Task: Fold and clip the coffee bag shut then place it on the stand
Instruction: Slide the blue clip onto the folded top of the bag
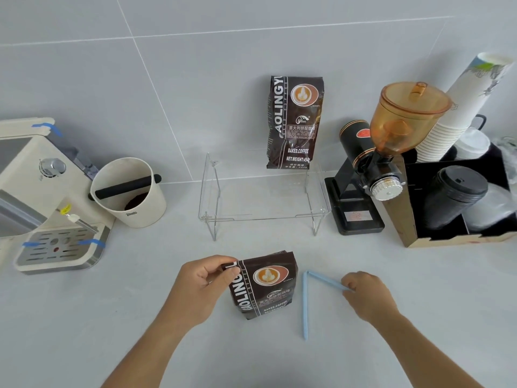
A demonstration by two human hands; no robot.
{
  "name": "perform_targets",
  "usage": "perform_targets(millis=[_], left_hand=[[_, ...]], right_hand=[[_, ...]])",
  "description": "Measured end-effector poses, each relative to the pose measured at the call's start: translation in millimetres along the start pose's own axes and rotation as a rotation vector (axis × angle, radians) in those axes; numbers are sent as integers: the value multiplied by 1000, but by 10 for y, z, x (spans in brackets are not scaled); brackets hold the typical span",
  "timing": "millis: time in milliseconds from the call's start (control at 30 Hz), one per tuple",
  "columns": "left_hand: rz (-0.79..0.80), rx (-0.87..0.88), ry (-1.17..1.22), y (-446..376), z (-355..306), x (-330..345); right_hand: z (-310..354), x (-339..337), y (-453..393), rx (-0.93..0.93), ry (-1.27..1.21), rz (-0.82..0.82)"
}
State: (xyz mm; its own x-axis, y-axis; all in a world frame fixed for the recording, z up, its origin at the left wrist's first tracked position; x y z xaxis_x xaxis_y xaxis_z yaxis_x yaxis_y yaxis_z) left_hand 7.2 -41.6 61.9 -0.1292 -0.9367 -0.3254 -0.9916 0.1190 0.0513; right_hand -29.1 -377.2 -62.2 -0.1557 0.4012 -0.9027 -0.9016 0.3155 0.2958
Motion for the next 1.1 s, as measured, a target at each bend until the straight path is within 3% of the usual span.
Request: perform_targets(millis=[433, 833, 1100], left_hand=[[-20, -18, 33, -7, 48, 14], [-75, -103, 302, 21, 84, 101], [-17, -150, 378, -173, 74, 70]], right_hand=[[58, -136, 83, -97, -62, -85], [427, -1108, 402, -405, -330, -406], [925, -1483, 532, -613, -391, -417]])
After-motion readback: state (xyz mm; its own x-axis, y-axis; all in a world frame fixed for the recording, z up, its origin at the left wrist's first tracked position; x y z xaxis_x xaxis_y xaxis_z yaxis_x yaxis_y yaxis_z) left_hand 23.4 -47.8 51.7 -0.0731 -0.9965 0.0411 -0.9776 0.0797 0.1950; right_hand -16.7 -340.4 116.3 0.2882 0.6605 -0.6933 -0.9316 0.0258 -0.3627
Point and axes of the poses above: each hand's wrist, its own y-axis away from the middle knuckle, its own x-axis out of the palm, z = x × y, the point moved 5 cm from there along -y, towards the middle knuckle, and after that the axes turned 6 degrees about -z, right-handed, at the moved point
